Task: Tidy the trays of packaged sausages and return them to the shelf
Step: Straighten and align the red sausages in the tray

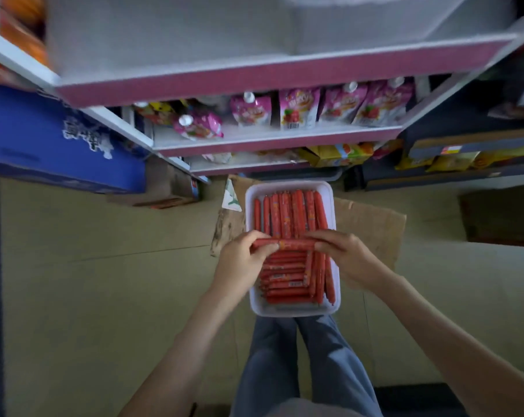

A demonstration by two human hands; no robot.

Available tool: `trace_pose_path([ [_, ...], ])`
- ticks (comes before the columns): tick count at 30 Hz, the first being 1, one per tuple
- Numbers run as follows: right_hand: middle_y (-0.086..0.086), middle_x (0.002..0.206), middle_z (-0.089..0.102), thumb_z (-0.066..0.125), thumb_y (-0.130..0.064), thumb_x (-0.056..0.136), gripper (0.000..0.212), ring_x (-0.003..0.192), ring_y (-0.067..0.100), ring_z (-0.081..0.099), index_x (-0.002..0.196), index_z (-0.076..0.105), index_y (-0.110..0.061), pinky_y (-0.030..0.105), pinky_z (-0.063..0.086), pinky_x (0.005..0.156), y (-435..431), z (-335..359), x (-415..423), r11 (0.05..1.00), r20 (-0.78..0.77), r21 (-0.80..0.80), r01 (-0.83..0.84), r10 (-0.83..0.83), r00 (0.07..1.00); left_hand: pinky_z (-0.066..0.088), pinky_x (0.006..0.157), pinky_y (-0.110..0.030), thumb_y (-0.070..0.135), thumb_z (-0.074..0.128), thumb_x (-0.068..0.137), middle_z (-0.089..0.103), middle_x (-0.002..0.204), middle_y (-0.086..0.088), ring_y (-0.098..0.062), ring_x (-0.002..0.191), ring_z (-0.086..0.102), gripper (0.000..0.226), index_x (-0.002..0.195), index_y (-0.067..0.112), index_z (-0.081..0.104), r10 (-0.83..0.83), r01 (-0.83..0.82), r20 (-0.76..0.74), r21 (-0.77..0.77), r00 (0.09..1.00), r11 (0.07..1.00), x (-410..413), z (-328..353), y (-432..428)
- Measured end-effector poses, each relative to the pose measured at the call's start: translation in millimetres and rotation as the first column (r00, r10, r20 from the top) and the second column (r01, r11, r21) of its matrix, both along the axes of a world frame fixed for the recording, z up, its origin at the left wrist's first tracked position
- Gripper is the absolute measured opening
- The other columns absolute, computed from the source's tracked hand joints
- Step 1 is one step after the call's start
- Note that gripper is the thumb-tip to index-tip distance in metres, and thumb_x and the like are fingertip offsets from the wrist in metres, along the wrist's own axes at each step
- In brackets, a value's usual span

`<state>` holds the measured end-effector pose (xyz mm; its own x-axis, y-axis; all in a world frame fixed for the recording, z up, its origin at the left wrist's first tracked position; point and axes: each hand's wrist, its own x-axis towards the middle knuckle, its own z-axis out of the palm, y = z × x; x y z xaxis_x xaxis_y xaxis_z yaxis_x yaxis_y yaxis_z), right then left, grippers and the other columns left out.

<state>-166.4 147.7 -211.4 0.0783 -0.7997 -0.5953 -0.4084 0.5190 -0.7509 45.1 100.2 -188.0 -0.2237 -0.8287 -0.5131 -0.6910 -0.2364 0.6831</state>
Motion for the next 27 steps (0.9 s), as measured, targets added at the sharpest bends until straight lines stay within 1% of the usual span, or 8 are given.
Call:
trace_pose_path([
  [5,-0.002,0.081,0.073,0.055,-0.002,0.093,0.022,0.077,0.009,0.068,0.095,0.07,-0.018,0.019,0.053,0.068,-14,130,-8,0.9,0.248,-0.088,0.427,-0.396,0.884,0.052,0.08,-0.044,0.021,0.069,0.084,0.07,0.087,0.001,-0.022,0.09,0.068,0.008,0.085,0.028,0.065,0.374,-0.289,-0.367,0.266,0.852,0.92,3,91,-20],
  [9,-0.002,0.065,0.068,0.051,-0.006,0.096,0.018,0.064,0.009,0.064,0.086,0.066,-0.006,0.021,0.052,0.065,-22,206,-3,0.773,0.335,-0.225,0.593,-0.51,0.792,0.056,0.069,-0.026,0.003,0.062,0.083,0.066,0.071,-0.004,-0.014,0.065,0.066,0.01,0.084,0.007,0.052,0.532,-0.361,-0.655,0.391,0.537,0.847,-19,152,-26],
  [13,0.008,0.071,0.065,0.047,-0.011,0.099,0.027,0.072,0.024,0.061,0.079,0.065,-0.009,0.035,0.051,0.075,-39,257,1,0.633,0.437,-0.314,0.707,-0.565,0.7,0.057,0.077,-0.03,0.011,0.058,0.086,0.067,0.067,-0.003,-0.013,0.065,0.067,0.005,0.084,0.011,0.053,0.658,-0.329,-0.731,0.585,0.181,0.741,-46,201,-35],
  [15,0.011,0.071,0.062,0.044,-0.01,0.1,0.026,0.066,0.022,0.059,0.083,0.063,-0.006,0.032,0.051,0.067,-46,275,3,0.584,0.521,-0.315,0.748,-0.552,0.651,0.054,0.087,-0.032,0.015,0.053,0.091,0.069,0.079,-0.006,-0.017,0.079,0.068,0.007,0.093,0.009,0.055,0.617,-0.29,-0.78,0.569,0.106,0.769,-61,225,-36],
  [19,0.005,0.075,0.062,0.046,-0.012,0.1,0.02,0.067,0.013,0.061,0.09,0.062,-0.004,0.021,0.05,0.065,-47,301,-1,0.625,0.555,-0.322,0.711,-0.484,0.677,0.056,0.081,-0.027,0.019,0.052,0.09,0.071,0.097,-0.008,-0.018,0.093,0.067,0.013,0.098,0.011,0.059,0.402,-0.278,-0.905,0.354,0.14,0.893,-68,265,-37],
  [22,-0.009,0.097,0.066,0.059,-0.018,0.094,0.011,0.091,0.004,0.06,0.103,0.065,-0.018,0.013,0.045,0.079,-51,338,-17,0.722,0.05,-0.615,0.315,-0.363,0.93,0.052,0.083,-0.024,0.021,0.058,0.088,0.07,0.096,0.0,-0.015,0.095,0.066,0.006,0.092,0.017,0.058,0.067,-0.331,-0.892,-0.095,0.448,0.939,-57,293,-46],
  [24,-0.01,0.105,0.063,0.067,-0.017,0.087,0.027,0.096,-0.002,0.057,0.112,0.062,-0.026,0.008,0.041,0.082,-54,370,-15,0.631,-0.08,-0.763,0.139,-0.306,0.949,0.046,0.078,-0.016,0.017,0.058,0.092,0.068,0.081,0.006,-0.008,0.082,0.063,0.002,0.091,0.018,0.058,-0.134,-0.282,-0.661,-0.483,0.738,0.829,-54,314,-54],
  [27,-0.005,0.099,0.065,0.072,-0.011,0.082,0.027,0.092,-0.002,0.058,0.106,0.065,-0.021,0.008,0.043,0.082,-53,398,8,0.444,-0.142,-0.896,-0.027,-0.229,0.963,0.038,0.071,-0.016,0.016,0.058,0.09,0.068,0.09,-0.001,-0.01,0.084,0.058,0.015,0.104,0.013,0.064,-0.271,-0.141,-0.333,-0.826,0.903,0.545,-59,338,-60],
])
